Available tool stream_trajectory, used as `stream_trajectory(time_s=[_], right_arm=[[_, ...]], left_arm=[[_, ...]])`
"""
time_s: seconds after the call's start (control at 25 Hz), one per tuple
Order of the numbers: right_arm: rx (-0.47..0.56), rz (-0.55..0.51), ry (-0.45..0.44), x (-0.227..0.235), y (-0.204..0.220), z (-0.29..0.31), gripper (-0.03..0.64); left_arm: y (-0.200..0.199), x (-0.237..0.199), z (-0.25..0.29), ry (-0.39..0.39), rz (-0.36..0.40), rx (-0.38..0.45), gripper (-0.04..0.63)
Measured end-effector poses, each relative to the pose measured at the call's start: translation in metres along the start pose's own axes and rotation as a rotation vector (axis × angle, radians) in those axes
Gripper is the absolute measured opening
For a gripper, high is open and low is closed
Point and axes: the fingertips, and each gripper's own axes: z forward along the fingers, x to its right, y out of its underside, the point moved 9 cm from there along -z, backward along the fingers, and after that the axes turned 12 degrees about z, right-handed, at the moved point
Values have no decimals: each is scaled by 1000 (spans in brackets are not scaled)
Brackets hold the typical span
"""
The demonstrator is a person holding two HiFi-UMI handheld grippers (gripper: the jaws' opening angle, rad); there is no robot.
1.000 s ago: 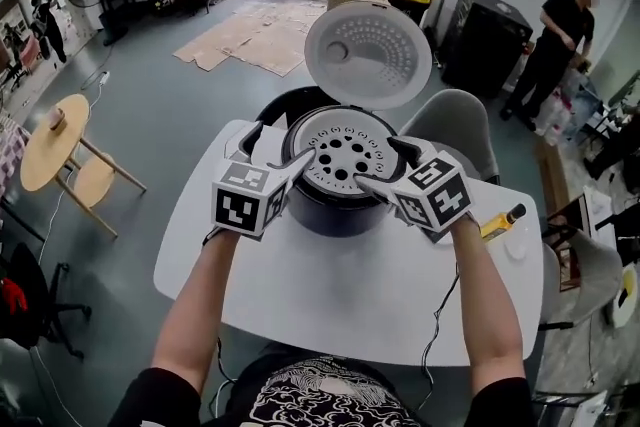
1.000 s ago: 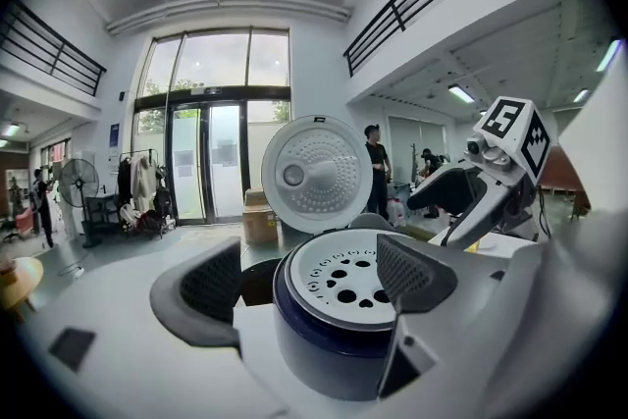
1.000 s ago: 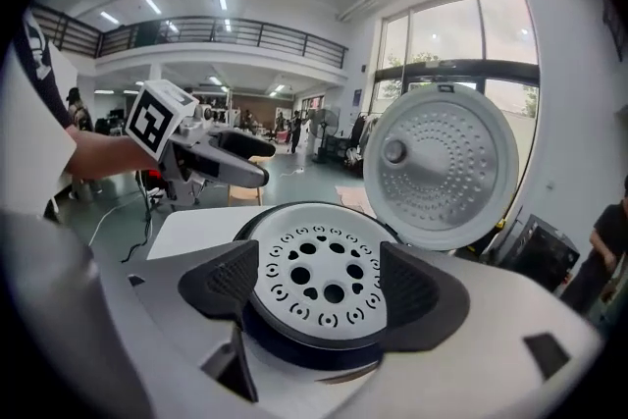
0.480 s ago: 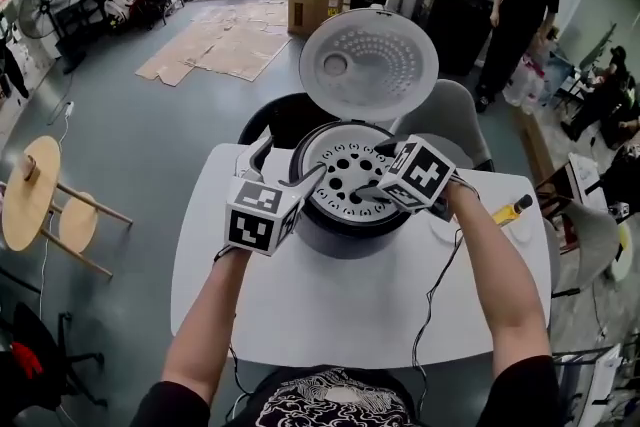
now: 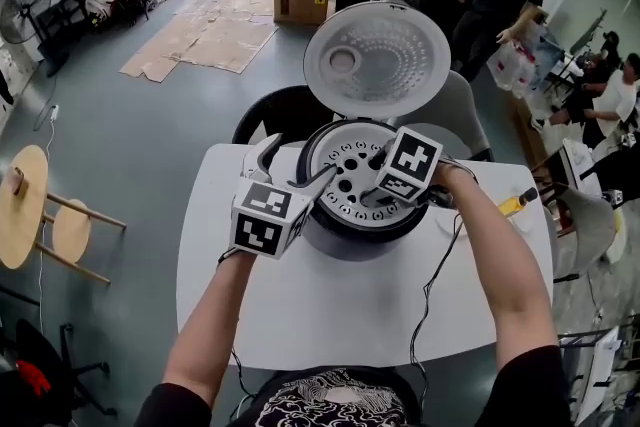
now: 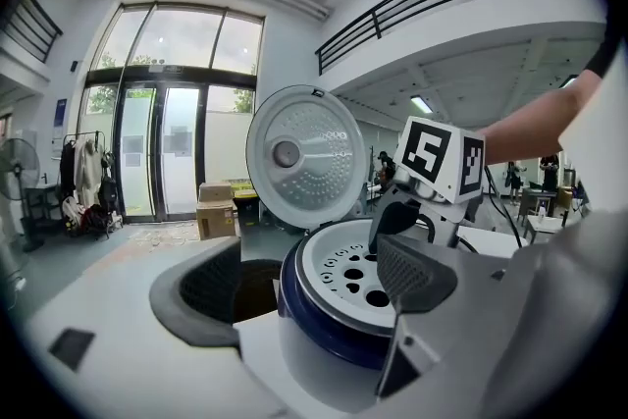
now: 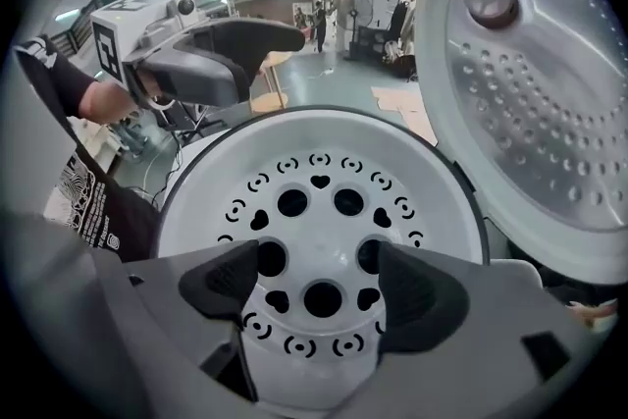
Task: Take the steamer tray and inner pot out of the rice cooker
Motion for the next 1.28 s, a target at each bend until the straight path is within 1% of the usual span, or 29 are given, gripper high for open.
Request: stream_trajectory(time_s=[0.12, 0.24, 0.4, 0.52, 0.56, 0.8, 1.0, 1.16, 1.28], right_arm=[[-66, -5, -7, -4, 1, 9, 393], [-113, -1, -20, -1, 0, 8, 382], [-168, 0, -15, -3, -11, 13, 363], [-195, -6, -19, -3, -11, 17, 343], [-198, -6, -22, -3, -9, 18, 332], [-199, -5, -18, -9, -15, 11, 318], [-168, 5, 3, -10, -4, -5, 311], [-133, 7, 38, -18, -3, -25, 310], [-120, 0, 64, -30, -2, -39, 310]], left_arm=[[8, 2, -5, 5, -2, -1, 417], [4, 2, -7, 9, -6, -5, 417], [7, -11, -17, 12, -11, -8, 418], [10, -10, -17, 15, -15, -10, 417], [11, -9, -17, 16, -15, -10, 417], [11, -11, -26, 22, -20, -12, 417], [7, 6, -24, 30, -22, 4, 417], [1, 14, -30, 32, -20, 31, 417], [-5, 17, -43, 32, -14, 65, 417]])
